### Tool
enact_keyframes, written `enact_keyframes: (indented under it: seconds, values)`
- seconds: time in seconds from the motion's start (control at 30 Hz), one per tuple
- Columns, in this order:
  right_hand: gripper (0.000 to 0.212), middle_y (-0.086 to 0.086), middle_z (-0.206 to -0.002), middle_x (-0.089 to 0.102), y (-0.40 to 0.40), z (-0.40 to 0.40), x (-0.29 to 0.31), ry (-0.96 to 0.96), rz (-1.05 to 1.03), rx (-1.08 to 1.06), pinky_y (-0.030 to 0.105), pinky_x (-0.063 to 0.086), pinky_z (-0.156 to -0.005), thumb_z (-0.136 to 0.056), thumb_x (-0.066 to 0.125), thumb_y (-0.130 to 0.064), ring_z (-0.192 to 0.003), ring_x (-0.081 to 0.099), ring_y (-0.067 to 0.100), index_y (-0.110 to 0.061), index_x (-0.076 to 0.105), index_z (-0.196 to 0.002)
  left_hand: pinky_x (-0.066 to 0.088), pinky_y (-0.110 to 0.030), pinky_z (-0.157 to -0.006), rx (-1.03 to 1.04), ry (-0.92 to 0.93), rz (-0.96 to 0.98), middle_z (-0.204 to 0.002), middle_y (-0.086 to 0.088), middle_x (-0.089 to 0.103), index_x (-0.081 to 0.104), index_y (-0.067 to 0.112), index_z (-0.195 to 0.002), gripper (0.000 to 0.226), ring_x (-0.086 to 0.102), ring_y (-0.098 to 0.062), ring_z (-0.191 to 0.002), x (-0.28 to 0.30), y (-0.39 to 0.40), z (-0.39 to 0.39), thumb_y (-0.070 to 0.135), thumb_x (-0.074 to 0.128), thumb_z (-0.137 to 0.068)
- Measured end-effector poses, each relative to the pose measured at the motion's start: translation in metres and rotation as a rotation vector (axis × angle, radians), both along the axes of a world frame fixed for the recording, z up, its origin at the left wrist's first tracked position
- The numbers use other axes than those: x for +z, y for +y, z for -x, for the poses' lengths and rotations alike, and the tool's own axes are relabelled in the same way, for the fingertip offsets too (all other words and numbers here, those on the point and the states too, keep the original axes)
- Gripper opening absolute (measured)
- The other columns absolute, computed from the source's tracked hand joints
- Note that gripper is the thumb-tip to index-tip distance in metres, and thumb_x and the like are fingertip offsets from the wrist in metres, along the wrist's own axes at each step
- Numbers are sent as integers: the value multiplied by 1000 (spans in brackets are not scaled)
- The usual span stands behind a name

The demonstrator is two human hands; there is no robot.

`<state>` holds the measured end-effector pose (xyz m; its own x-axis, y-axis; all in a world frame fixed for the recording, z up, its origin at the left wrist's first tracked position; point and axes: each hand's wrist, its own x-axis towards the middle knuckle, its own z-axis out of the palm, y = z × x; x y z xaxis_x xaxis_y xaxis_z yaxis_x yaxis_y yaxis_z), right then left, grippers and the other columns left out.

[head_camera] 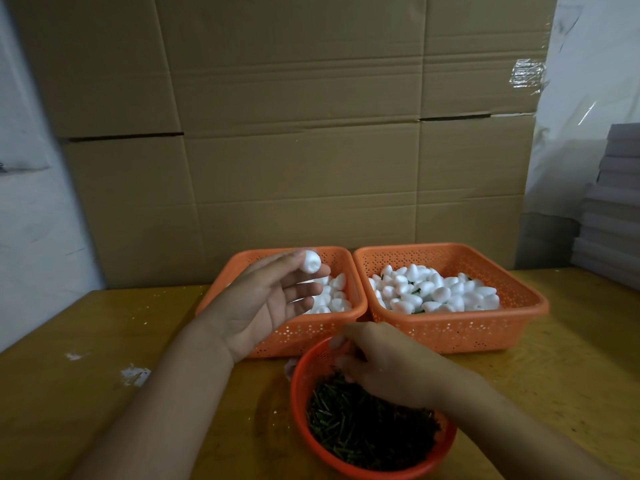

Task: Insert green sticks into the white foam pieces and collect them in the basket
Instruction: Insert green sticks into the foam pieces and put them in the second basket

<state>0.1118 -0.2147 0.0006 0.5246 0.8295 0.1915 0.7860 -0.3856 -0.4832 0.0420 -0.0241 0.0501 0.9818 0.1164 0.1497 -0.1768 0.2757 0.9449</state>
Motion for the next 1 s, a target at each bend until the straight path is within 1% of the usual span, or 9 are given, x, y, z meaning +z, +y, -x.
enact_keyframes:
  seconds: [0.1, 0.23, 0.4, 0.5, 0.6, 0.7, 0.8, 0.87, 1.0]
  values:
    - [18, -15, -93, 70, -3, -1, 5, 20, 58, 36, 12, 48, -76, -92, 64, -18, -87, 63, -6, -24, 71, -107, 57, -23, -64, -23, 11, 22, -104, -10, 76, 80, 22, -82, 14, 71, -12, -78, 1, 1, 1, 33, 71, -83]
    - [20, -28, -71, 58, -7, -2, 7, 28, 121, 35, 0, 42, -61, -88, 68, -14, -67, 55, -23, -23, 74, -106, 56, -23, -63, -29, 12, 41, -107, -10, 76, 80, 21, -83, 14, 70, -12, -77, 1, 2, 1, 32, 72, -82]
    - [16, -36, -72, 62, -9, -1, 11, 40, 115, 62, 6, 46, -70, -89, 68, -15, -78, 60, -16, -26, 77, -95, 56, -23, -62, -34, 12, 19, -108, -7, 75, 80, 21, -85, 15, 70, -12, -78, 2, 1, 2, 33, 74, -79]
    - [15, -23, -91, 72, -10, -1, 12, 47, 144, 88, 14, 52, -81, -89, 68, -17, -87, 64, -8, -28, 77, -96, 55, -23, -62, -25, 9, 11, -107, -7, 75, 80, 21, -85, 14, 70, -12, -77, 1, 2, 2, 32, 74, -80]
    - [16, -12, -80, 73, -11, -2, 14, 86, 124, 81, 16, 53, -72, -89, 67, -11, -76, 67, -4, -22, 76, -96, 55, -22, -62, -38, -4, -4, -110, -6, 75, 80, 21, -88, 16, 70, -11, -78, 0, 2, 3, 32, 77, -77]
    - [15, 1, -77, 74, -17, -3, 22, 285, 107, 77, 20, 55, -66, -92, 65, -9, -69, 70, 7, -12, 70, -106, 55, -22, -62, -54, -12, -7, -111, -6, 75, 80, 22, -90, 17, 70, -10, -79, 0, 3, 3, 31, 79, -76]
    - [16, 0, -78, 73, -26, -3, 34, 564, 44, 166, 19, 51, -65, -92, 67, -11, -72, 69, 10, -10, 67, -108, 55, -22, -62, -56, -12, -1, -110, -5, 75, 79, 23, -90, 16, 70, -11, -78, 0, 3, 3, 31, 78, -76]
    - [12, 2, -77, 72, -27, 0, 41, 765, -123, 230, 21, 53, -67, -89, 69, -10, -72, 68, 12, -12, 70, -100, 55, -23, -62, -56, -10, 4, -110, -6, 75, 79, 22, -91, 19, 70, -11, -78, 0, 3, 2, 31, 79, -74]
    - [11, 9, -79, 70, -20, 5, 44, 1133, -581, 291, 22, 57, -66, -79, 72, -9, -73, 70, 16, -17, 74, -87, 56, -22, -62, -59, -9, 3, -110, -5, 75, 80, 23, -90, 14, 70, -11, -77, 0, 3, 2, 30, 76, -78]
